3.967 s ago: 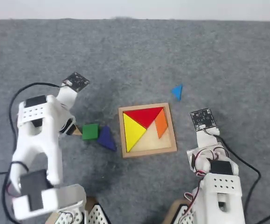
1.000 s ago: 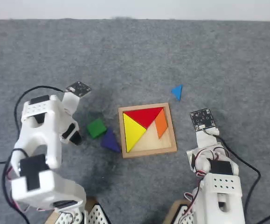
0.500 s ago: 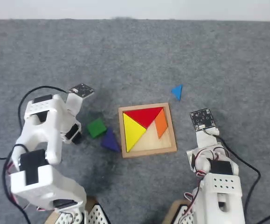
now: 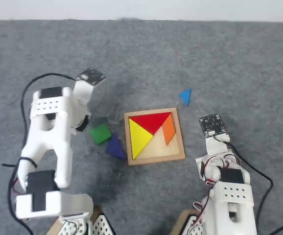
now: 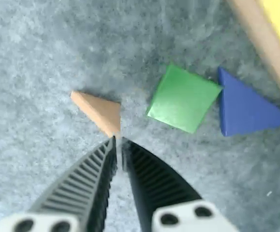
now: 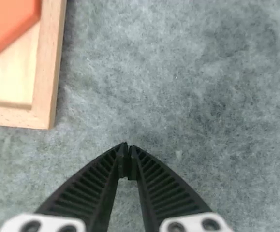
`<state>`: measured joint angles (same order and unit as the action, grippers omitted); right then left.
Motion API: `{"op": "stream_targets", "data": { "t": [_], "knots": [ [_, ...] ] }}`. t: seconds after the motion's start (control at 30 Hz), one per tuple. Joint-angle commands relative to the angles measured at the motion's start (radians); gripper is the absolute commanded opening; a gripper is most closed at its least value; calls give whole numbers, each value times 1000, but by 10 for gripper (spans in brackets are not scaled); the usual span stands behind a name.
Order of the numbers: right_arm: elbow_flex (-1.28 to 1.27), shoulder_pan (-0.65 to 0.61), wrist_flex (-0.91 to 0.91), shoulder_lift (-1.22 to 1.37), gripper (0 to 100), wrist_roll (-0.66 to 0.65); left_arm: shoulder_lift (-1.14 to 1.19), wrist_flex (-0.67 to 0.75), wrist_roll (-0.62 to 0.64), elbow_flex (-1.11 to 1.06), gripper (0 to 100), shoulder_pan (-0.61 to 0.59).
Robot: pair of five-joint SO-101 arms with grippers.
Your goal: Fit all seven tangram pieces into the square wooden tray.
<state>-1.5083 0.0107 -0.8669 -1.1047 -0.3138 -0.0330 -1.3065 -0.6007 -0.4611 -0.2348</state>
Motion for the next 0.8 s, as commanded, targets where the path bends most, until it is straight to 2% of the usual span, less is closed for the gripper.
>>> {"op": "stream_targets", "data": {
  "t": [0.0,0.1,0.27,0.57,0.77],
  "knots": [
    [6,-5,1,-22,9,-11,-64,-17,78,45,73,23],
    [6,-5,1,-22,9,-11,-64,-3,112,47,130,-9],
    [6,-5,1,-22,9,-11,-63,130,210,7,137,-48],
    [6,-5,1,-22,9,-11,-46,270,210,-159,137,-52],
    [6,-5,1,-22,9,-12,135,299,210,-82,137,-94]
  ]
}}
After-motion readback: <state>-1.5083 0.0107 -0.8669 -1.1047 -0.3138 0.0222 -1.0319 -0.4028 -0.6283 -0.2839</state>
